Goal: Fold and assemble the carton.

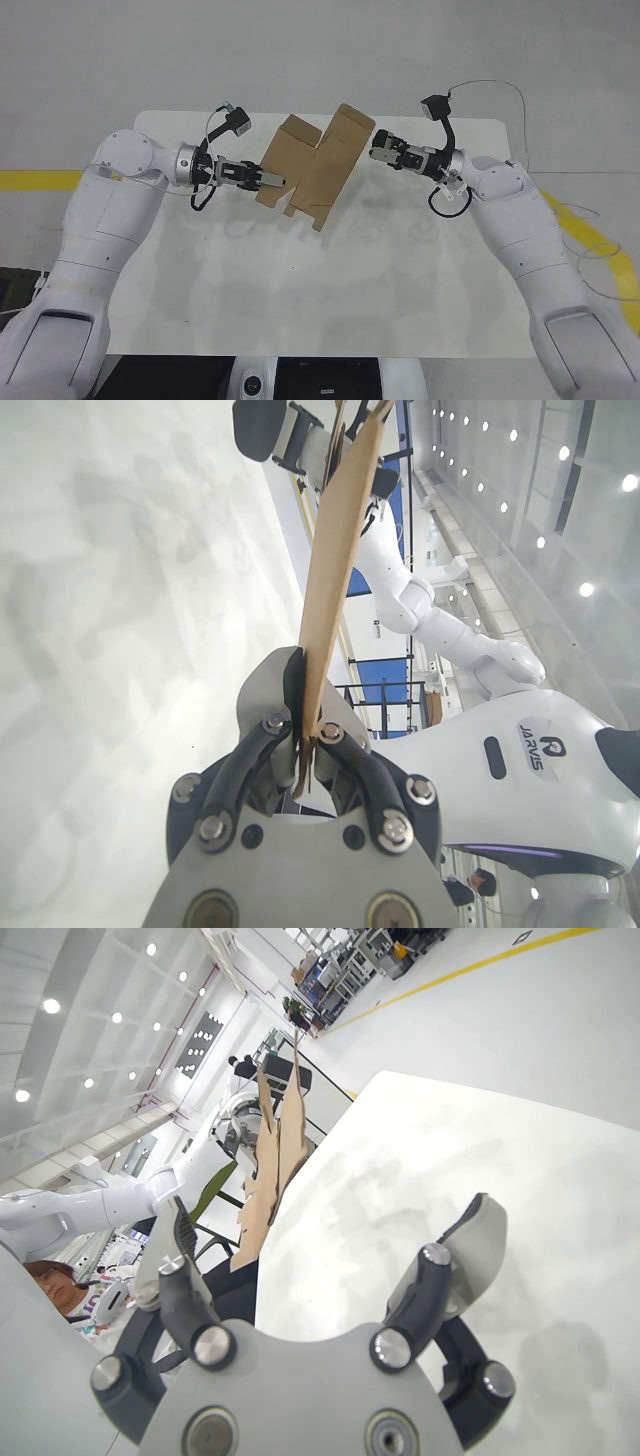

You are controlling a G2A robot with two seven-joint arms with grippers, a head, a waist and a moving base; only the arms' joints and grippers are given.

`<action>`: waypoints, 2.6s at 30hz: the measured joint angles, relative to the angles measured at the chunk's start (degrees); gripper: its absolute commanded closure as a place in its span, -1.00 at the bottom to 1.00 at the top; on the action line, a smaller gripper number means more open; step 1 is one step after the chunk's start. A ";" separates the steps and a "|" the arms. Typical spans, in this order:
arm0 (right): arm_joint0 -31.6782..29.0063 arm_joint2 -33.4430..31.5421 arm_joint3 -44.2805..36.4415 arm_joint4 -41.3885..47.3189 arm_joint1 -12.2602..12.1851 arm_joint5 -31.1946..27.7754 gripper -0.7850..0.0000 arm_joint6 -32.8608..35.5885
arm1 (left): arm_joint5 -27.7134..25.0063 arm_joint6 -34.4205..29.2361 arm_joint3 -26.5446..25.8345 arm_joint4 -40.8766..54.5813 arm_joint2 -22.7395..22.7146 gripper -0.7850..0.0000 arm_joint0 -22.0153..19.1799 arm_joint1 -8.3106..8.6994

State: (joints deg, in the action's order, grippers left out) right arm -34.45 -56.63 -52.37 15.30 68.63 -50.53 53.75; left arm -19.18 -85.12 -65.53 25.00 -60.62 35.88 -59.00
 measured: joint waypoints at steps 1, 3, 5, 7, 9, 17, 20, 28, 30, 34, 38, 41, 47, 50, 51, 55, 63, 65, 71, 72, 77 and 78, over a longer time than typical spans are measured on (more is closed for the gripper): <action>-0.28 0.52 -0.79 0.09 -0.39 0.05 -1.00 0.05 | -0.18 0.17 -0.96 -0.48 0.44 1.00 0.37 0.23; -0.58 1.48 -2.08 0.59 -1.00 0.15 -1.00 0.16 | -0.32 0.33 -2.26 -0.44 0.95 1.00 0.88 0.56; -0.71 2.55 -3.14 1.48 -1.78 0.01 -1.00 0.02 | -0.30 0.31 -3.55 0.02 1.46 1.00 1.34 0.95; -0.75 3.34 -3.49 3.00 -2.54 -0.69 -1.00 -0.67 | -0.33 0.33 -4.54 0.22 1.97 1.00 1.70 1.34; -0.72 4.09 -3.66 4.31 -3.14 -1.31 -1.00 -1.30 | -0.43 0.43 -5.10 0.35 2.41 1.00 1.94 1.65; 0.16 9.86 -5.89 9.37 -5.30 -1.32 0.13 -1.31 | -0.98 0.98 -6.02 1.41 4.20 1.00 2.10 2.78; 0.75 12.20 -6.50 10.79 -6.00 -1.32 0.40 -1.30 | -1.17 1.18 -5.99 1.95 4.80 1.00 1.89 3.10; 2.83 17.69 -5.94 13.79 -7.47 -1.93 0.69 -1.91 | -1.78 1.79 -5.72 3.33 6.25 1.00 1.19 3.85; 3.24 18.74 -5.69 14.40 -7.66 -2.39 0.95 -2.38 | -1.84 1.85 -5.70 3.66 6.60 1.00 1.05 3.99; 4.24 21.08 -5.27 15.75 -8.02 -3.37 1.00 -3.36 | -2.08 2.08 -5.94 4.17 7.44 1.00 0.75 4.35; 5.17 23.06 -4.81 16.80 -8.33 -4.05 1.00 -4.03 | -2.67 2.67 -6.23 4.44 8.03 0.00 0.44 4.77; 5.77 24.09 -4.11 18.33 -8.47 -4.81 1.00 -4.80 | -3.36 3.35 -6.21 4.68 8.30 -1.00 -0.07 5.15; 6.41 24.68 -2.11 22.38 -8.44 -6.64 1.00 -6.65 | -4.42 4.42 -2.75 9.55 7.44 -1.00 -1.21 5.64; 6.34 24.30 -1.04 24.35 -8.10 -7.45 1.00 -7.46 | -5.00 7.63 2.91 10.77 6.52 -1.00 -2.18 5.40; 6.30 24.18 -0.93 24.69 -7.95 -7.50 1.00 -7.51 | -4.12 9.41 4.18 10.27 6.65 -1.00 -2.46 5.19; 6.13 23.41 -0.48 24.97 -6.96 -6.82 1.00 -9.51 | 1.37 16.45 6.34 10.24 7.61 -1.00 -3.29 4.17; 6.19 22.87 -1.92 13.45 -5.17 -0.01 1.00 -19.31 | 3.55 21.68 5.32 13.22 6.84 -1.00 -2.70 3.22; 5.60 22.26 -1.90 10.50 -4.94 0.95 1.00 -22.58 | 3.94 22.48 4.53 13.63 6.40 -1.00 -2.18 3.16; 3.58 20.14 -2.38 5.95 -4.47 1.71 1.00 -29.27 | 4.91 22.73 2.38 13.97 5.16 -1.00 -0.41 3.20; 3.30 19.82 -2.47 5.52 -4.41 1.77 1.00 -29.93 | 5.08 22.75 2.09 14.04 5.01 -1.00 -0.19 3.19; 2.06 18.35 -3.00 3.97 -4.08 2.24 1.00 -31.33 | 5.49 22.90 0.70 13.70 4.34 -1.00 0.76 3.09; 1.87 18.17 -3.07 3.80 -4.01 2.34 1.00 -31.33 | 5.48 23.03 0.54 13.71 4.19 -1.00 0.89 3.07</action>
State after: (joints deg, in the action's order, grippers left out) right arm -32.58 -38.46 -55.45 19.11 64.62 -48.20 22.43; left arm -13.70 -62.09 -64.99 38.71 -56.43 36.78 -55.94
